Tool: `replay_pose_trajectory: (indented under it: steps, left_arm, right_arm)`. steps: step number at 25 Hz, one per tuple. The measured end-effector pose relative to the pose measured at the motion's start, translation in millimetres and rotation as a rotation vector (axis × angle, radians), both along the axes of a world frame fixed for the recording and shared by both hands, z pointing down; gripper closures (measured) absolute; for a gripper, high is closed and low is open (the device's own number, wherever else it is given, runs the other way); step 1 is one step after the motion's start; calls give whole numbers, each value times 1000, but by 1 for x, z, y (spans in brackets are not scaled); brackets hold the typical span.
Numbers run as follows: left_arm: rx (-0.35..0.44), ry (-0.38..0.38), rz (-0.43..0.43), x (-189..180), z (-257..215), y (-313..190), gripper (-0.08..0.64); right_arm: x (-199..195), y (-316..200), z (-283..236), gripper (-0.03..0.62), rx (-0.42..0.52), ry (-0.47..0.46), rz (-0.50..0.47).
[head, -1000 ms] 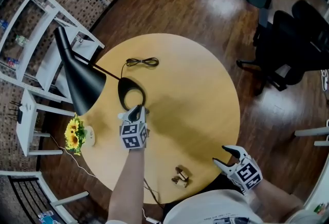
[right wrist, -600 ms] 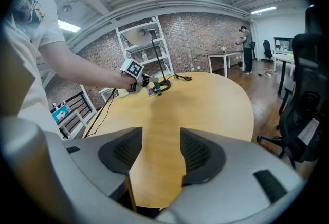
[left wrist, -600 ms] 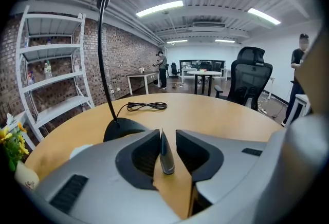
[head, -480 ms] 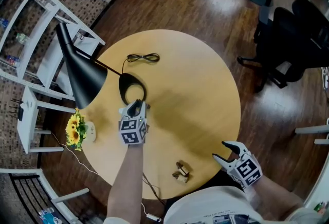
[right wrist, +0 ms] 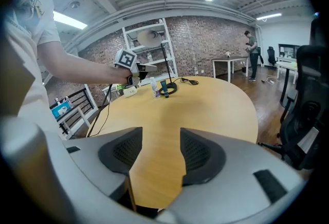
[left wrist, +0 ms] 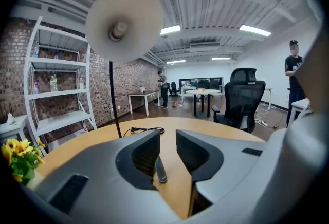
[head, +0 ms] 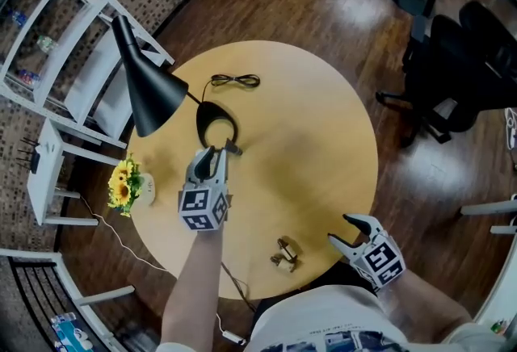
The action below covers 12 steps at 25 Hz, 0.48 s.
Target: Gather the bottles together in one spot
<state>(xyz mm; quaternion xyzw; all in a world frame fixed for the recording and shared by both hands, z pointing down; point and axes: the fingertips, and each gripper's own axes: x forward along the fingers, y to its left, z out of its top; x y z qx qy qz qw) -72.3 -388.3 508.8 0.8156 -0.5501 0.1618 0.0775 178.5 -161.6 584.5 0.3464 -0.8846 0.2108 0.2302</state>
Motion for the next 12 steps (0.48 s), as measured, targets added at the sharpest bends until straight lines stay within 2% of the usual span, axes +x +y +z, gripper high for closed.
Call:
replay_pose_trajectory:
  steps: [5,12]
  left_arm:
    - [7,18,13,-14,-27,76,463]
    - [22,152,48,-58,-60,213,463]
  right_arm:
    - [-27,18,-25,336,58,-4,-12]
    - [-64,66,-64,336,133,1,-12]
